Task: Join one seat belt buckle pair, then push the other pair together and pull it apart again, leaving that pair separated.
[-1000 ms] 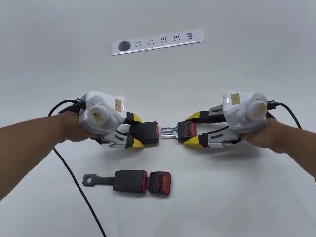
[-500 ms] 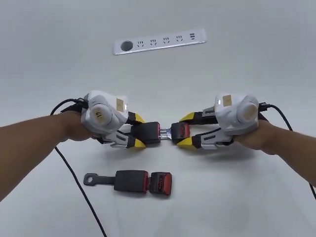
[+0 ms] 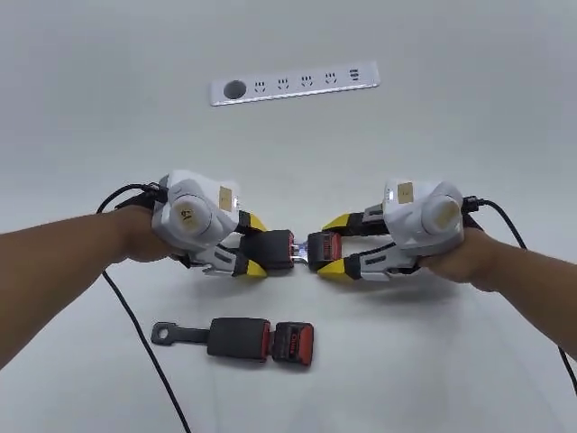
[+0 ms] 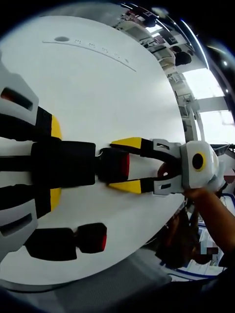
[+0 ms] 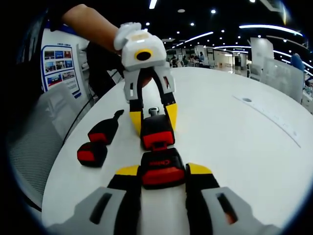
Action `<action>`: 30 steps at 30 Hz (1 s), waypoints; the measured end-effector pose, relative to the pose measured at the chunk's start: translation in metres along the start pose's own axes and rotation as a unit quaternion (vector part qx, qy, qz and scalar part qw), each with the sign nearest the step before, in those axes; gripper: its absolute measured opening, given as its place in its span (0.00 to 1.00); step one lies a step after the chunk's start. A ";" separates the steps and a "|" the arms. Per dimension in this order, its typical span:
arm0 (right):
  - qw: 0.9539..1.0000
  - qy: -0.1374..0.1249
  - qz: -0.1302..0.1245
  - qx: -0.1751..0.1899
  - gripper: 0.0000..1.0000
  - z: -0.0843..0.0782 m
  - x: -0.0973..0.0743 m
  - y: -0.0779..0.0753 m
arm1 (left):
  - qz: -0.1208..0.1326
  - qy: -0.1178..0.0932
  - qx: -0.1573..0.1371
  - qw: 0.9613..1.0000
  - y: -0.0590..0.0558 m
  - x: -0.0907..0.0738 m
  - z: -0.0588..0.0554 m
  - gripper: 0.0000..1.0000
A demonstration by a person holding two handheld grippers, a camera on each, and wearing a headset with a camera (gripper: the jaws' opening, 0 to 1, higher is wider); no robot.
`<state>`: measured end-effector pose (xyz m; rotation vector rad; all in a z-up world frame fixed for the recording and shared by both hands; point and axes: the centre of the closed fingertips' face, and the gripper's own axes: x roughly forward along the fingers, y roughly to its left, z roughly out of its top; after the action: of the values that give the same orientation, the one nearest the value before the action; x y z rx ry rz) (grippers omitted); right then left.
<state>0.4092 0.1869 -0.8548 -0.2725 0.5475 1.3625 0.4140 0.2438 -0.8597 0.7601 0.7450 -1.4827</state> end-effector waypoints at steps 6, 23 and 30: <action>1.000 0.000 -0.004 0.001 0.35 0.005 0.009 0.001 | -0.003 0.003 0.002 1.000 0.001 0.001 -0.003 0.34; 1.000 0.025 -0.004 -0.004 0.35 0.004 0.014 0.002 | -0.005 0.010 0.002 1.000 0.000 0.002 -0.003 0.34; 1.000 0.023 -0.005 -0.002 0.35 0.004 0.012 0.000 | -0.005 0.011 0.003 1.000 -0.001 0.001 -0.002 0.34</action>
<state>0.4110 0.1995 -0.8573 -0.3104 0.5819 1.3498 0.4133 0.2446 -0.8614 0.7788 0.7623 -1.4882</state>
